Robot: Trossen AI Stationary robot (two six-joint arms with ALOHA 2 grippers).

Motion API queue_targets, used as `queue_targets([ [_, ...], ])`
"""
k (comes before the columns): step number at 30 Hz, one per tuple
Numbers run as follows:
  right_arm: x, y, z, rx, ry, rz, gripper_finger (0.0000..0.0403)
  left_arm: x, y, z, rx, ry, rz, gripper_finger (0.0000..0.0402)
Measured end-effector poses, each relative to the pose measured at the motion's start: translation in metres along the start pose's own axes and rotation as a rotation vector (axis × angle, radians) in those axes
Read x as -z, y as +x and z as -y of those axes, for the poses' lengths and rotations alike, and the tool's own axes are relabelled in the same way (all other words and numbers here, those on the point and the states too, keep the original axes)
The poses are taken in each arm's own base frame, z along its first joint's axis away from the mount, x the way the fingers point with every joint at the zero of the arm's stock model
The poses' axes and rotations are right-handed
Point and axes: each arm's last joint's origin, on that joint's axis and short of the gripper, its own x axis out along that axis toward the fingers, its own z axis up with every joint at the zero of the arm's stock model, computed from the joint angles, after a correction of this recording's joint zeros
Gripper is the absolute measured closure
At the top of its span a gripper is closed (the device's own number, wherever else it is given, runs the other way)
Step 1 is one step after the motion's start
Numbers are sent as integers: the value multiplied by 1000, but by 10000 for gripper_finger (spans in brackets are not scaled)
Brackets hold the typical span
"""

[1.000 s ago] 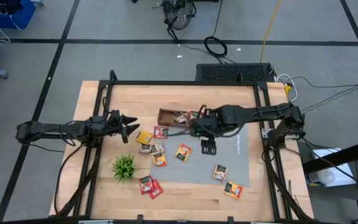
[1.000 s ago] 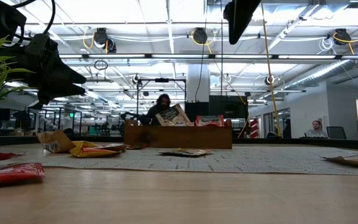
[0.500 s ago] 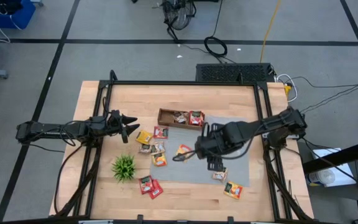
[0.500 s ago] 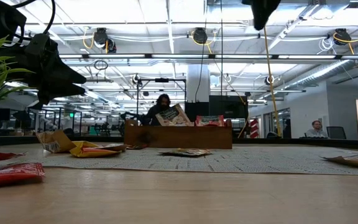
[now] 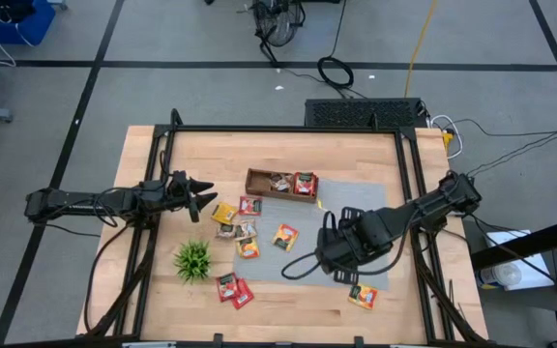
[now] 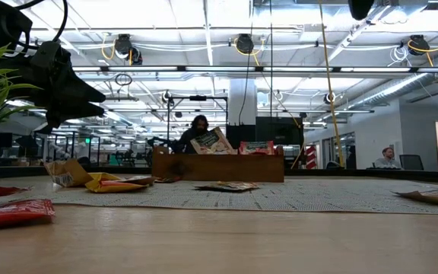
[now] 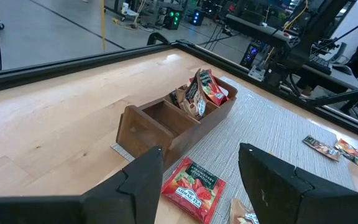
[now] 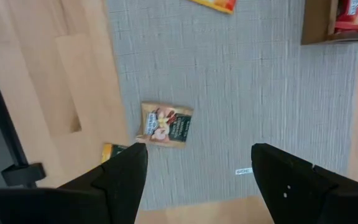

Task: Pick & Place Tea
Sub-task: Put the gold tea bag into the middle section of the wooden organizer

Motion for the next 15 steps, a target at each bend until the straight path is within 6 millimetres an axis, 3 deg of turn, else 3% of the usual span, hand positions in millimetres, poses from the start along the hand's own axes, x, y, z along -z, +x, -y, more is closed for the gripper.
queue_targets([
  [6, 1, 3, -1, 3, 41, -3, 136, 0, 0, 0, 0, 0, 0, 190],
  [15, 14, 50, -11, 9, 66, -59, 135, 0, 0, 0, 0, 0, 0, 190],
])
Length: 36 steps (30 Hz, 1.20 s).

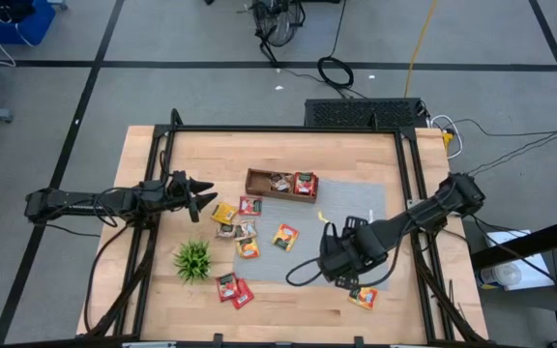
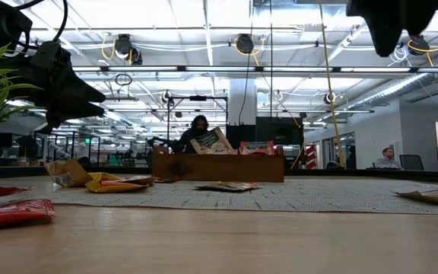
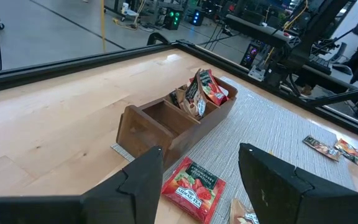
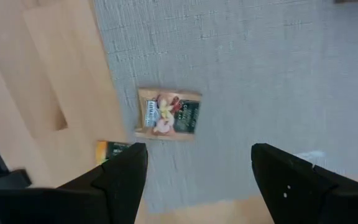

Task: Pick & Place Tea
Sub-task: Put the gold tea bag into the middle section of the wooden organizer

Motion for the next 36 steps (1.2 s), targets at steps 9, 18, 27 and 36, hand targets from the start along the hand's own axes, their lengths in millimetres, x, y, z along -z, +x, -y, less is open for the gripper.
queue_targets([
  [9, 4, 44, -6, -51, 78, -3, 135, 0, 0, 0, 0, 0, 0, 190],
  [18, 8, 76, -9, -84, 126, 8, 135, 0, 0, 0, 0, 0, 0, 190],
  [27, 16, 101, -24, -81, 110, -31, 135, 0, 0, 0, 0, 0, 0, 190],
  [36, 25, 125, -33, -56, 102, -53, 135, 0, 0, 0, 0, 0, 0, 190],
])
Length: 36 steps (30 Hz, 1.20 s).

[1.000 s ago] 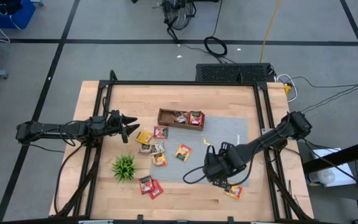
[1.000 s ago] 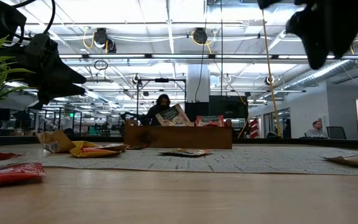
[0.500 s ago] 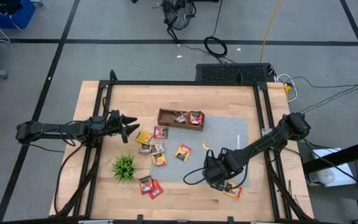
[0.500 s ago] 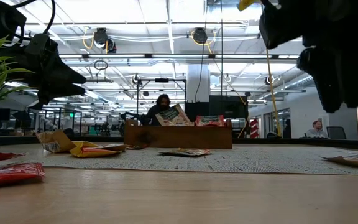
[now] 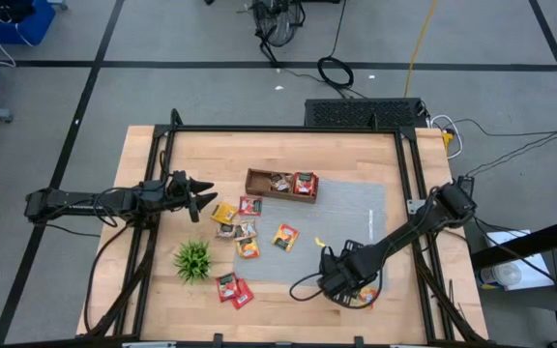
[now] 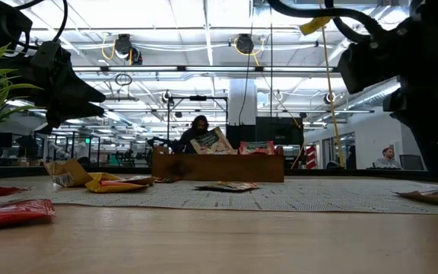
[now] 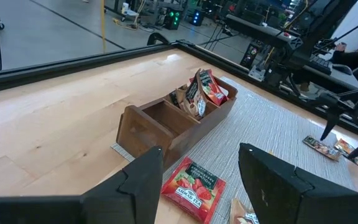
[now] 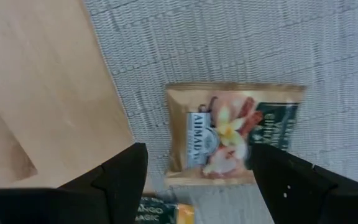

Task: Pick & Place Tea
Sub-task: Put the gold tea bag into the middle section of the wooden organizer

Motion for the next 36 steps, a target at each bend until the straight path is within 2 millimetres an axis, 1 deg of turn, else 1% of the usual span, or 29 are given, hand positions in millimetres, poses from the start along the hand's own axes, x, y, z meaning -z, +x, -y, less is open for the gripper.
queue_targets([
  [7, 1, 19, 0, -11, 24, -14, 137, 0, 0, 0, 0, 0, 0, 190],
  [9, 2, 22, 0, -16, 20, -27, 145, 0, 0, 0, 0, 0, 0, 190],
  [11, 2, 23, 0, -23, 20, -35, 162, 0, 0, 0, 0, 0, 0, 190],
  [14, 2, 24, 0, -27, 18, -40, 202, 0, 0, 0, 0, 0, 0, 190],
  [20, 3, 24, 0, -27, 9, -49, 302, 0, 0, 0, 0, 0, 0, 190],
  [24, 3, 24, 0, -30, -11, -54, 361, 0, 0, 0, 0, 0, 0, 190],
  [26, 3, 20, 0, -48, -37, -54, 384, 0, 0, 0, 0, 0, 0, 190],
  [27, 3, 17, 1, -54, -48, -51, 389, 0, 0, 0, 0, 0, 0, 190],
  [30, 4, 6, 3, -46, -67, -60, 387, 0, 0, 0, 0, 0, 0, 190],
  [36, 3, -32, 16, -45, -96, -69, 391, 0, 0, 0, 0, 0, -1, 190],
])
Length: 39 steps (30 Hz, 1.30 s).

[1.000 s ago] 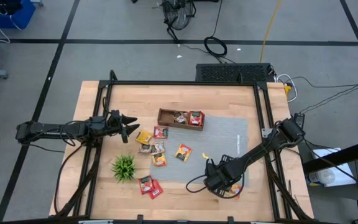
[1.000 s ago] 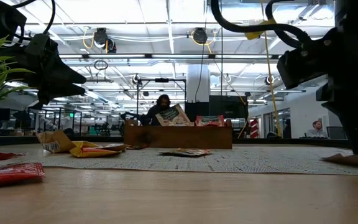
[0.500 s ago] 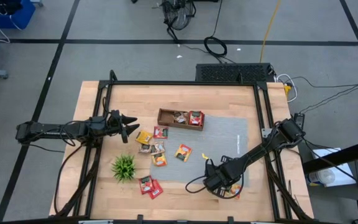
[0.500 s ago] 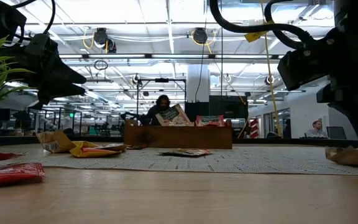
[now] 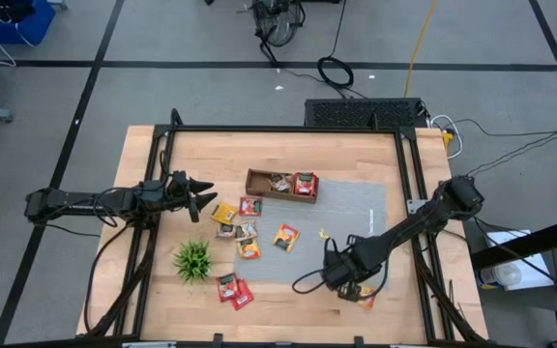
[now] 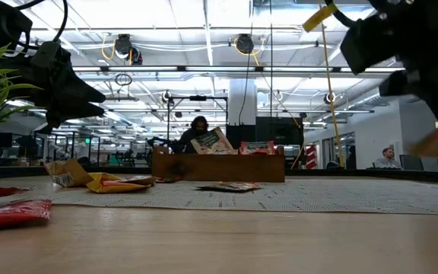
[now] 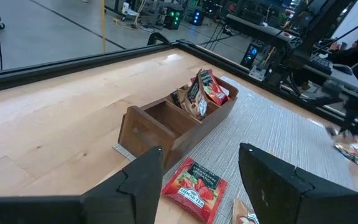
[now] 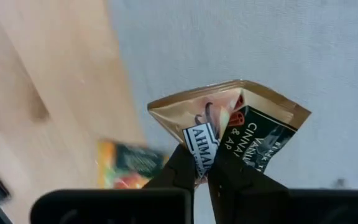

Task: Pick & Place Tea
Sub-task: Put the gold tea bag into the middle section of the wooden organizer

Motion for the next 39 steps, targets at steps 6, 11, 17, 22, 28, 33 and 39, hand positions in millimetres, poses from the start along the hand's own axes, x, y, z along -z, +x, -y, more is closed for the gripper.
queue_targets([
  [6, 8, -45, 17, -42, 13, 41, 391, 0, 0, 0, 0, 0, 1, 190],
  [11, 17, -85, 37, -69, 52, 72, 391, 0, 0, 0, 0, 0, 1, 190],
  [17, 23, -129, 49, -90, 61, 79, 391, 0, 0, 0, 0, 0, 1, 190],
  [22, 22, -163, 53, -138, 58, 127, 391, 0, 0, 0, 0, 0, 1, 190],
  [28, 12, -187, 54, -162, 40, 169, 391, 0, 0, 0, 0, 0, 1, 190],
  [33, -16, -187, 59, -166, 22, 162, 391, 0, 0, 0, 0, 0, 1, 190],
  [39, -49, -182, 71, -130, 3, 135, 391, 0, 0, 0, 0, 0, 1, 190],
])
